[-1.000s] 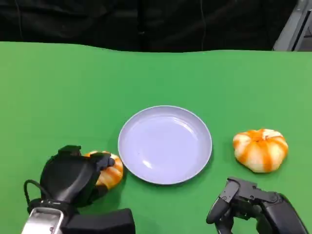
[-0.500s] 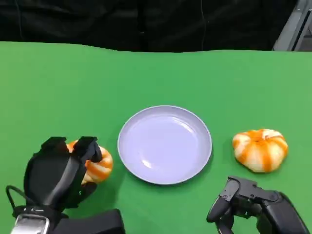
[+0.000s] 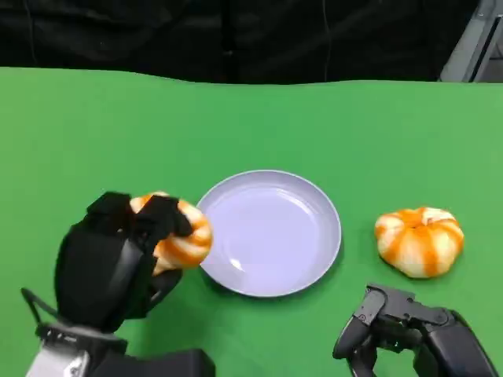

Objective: Grasp the bread from the table and place it into the plate.

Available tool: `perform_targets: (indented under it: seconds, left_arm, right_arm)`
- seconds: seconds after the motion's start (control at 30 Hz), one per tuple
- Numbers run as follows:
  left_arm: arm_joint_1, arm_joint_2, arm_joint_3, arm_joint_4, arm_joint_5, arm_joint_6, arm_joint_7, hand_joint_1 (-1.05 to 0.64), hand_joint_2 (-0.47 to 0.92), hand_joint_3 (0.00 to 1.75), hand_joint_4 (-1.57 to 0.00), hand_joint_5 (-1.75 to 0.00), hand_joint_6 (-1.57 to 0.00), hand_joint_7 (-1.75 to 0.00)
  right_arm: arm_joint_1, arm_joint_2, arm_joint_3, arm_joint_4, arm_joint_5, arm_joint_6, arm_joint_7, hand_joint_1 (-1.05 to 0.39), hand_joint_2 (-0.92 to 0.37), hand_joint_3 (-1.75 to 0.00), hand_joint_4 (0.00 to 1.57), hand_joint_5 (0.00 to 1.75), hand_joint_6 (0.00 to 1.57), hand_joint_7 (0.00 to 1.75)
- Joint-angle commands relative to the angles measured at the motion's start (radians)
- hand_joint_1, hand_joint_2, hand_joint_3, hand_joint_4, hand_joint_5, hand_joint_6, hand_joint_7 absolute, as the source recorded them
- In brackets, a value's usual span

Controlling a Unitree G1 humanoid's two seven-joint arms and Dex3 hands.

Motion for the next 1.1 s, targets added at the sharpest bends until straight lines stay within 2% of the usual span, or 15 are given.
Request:
perform_targets:
  seconds: [0.03, 0.13, 0.33, 0.5, 0.7, 0.8, 0.83, 0.9, 0.93, 0.97, 1.03, 1.1]
  left_arm:
    - [-0.051, -0.015, -0.018, 0.015, -0.002, -0.005, -0.018, -0.20, 0.20, 1.54, -0.97, -1.75, -0.89, -1.47]
    - [-0.086, -0.033, -0.035, 0.037, 0.000, 0.001, -0.038, -0.20, 0.21, 1.52, -0.97, -1.75, -0.87, -1.50]
    - [-0.203, -0.090, -0.093, 0.152, -0.009, -0.021, -0.057, -0.20, 0.25, 1.39, -0.95, -1.75, -0.74, -1.73]
    - [-0.295, -0.115, -0.125, 0.267, -0.015, -0.041, -0.054, -0.19, 0.35, 1.20, -0.93, -1.75, -0.75, -1.72]
    - [-0.387, -0.162, -0.164, 0.392, -0.016, -0.036, -0.052, -0.18, 0.30, 1.13, -0.92, -1.75, -0.78, -1.64]
    - [-0.408, -0.182, -0.176, 0.415, -0.029, -0.006, -0.105, -0.20, 0.36, 0.94, -0.89, -1.75, -0.84, -1.43]
    - [-0.404, -0.186, -0.172, 0.403, -0.049, 0.009, -0.155, -0.22, 0.49, 0.78, -0.82, -1.60, -0.80, -1.16]
    - [-0.396, -0.187, -0.168, 0.378, -0.084, 0.028, -0.240, -0.24, 0.67, 0.53, -0.72, -1.41, -0.67, -0.83]
    - [-0.394, -0.176, -0.174, 0.365, -0.091, 0.037, -0.298, -0.27, 0.74, 0.44, -0.59, -1.28, -0.54, -0.68]
    - [-0.392, -0.167, -0.179, 0.355, -0.095, 0.044, -0.340, -0.31, 0.82, 0.31, -0.43, -1.08, -0.39, -0.51]
    - [-0.384, -0.153, -0.186, 0.331, -0.097, 0.062, -0.405, -0.38, 0.90, 0.16, -0.25, -0.83, -0.24, -0.31]
    - [-0.372, -0.143, -0.193, 0.298, -0.096, 0.090, -0.466, -0.52, 0.92, 0.17, -0.06, -0.52, -0.10, -0.20]
  right_arm:
    - [0.009, -0.009, -0.007, -0.008, -0.001, -0.004, -0.002, -0.05, -0.37, -1.28, 0.76, 1.68, 0.75, 1.39]
    - [0.011, -0.011, -0.008, -0.011, -0.003, -0.004, -0.002, -0.04, -0.37, -1.28, 0.76, 1.68, 0.75, 1.39]
    - [0.012, -0.009, -0.007, -0.011, 0.004, -0.002, 0.000, -0.06, -0.37, -1.27, 0.77, 1.69, 0.76, 1.38]
    - [0.017, -0.013, -0.006, -0.015, -0.002, -0.002, 0.001, -0.05, -0.38, -1.26, 0.76, 1.69, 0.75, 1.38]
    - [0.022, -0.013, -0.007, -0.021, 0.000, -0.003, 0.002, -0.04, -0.38, -1.26, 0.75, 1.70, 0.75, 1.38]
    - [0.024, -0.013, -0.006, -0.021, 0.001, -0.003, 0.001, -0.05, -0.38, -1.26, 0.76, 1.71, 0.75, 1.37]
    - [0.025, -0.012, -0.005, -0.022, 0.001, -0.003, 0.000, -0.05, -0.38, -1.26, 0.76, 1.71, 0.75, 1.37]
    - [0.026, -0.011, -0.005, -0.021, 0.001, -0.004, -0.001, -0.05, -0.38, -1.27, 0.75, 1.71, 0.76, 1.37]
    - [0.025, -0.012, -0.005, -0.020, 0.001, -0.005, 0.001, -0.05, -0.38, -1.27, 0.75, 1.71, 0.76, 1.37]
    - [0.025, -0.013, -0.006, -0.019, 0.002, -0.006, 0.002, -0.05, -0.38, -1.27, 0.75, 1.70, 0.76, 1.37]
    - [0.024, -0.013, -0.006, -0.018, 0.002, -0.006, 0.002, -0.06, -0.38, -1.27, 0.75, 1.70, 0.75, 1.38]
    - [0.023, -0.013, -0.005, -0.017, 0.000, -0.008, 0.001, -0.06, -0.38, -1.27, 0.75, 1.70, 0.76, 1.38]
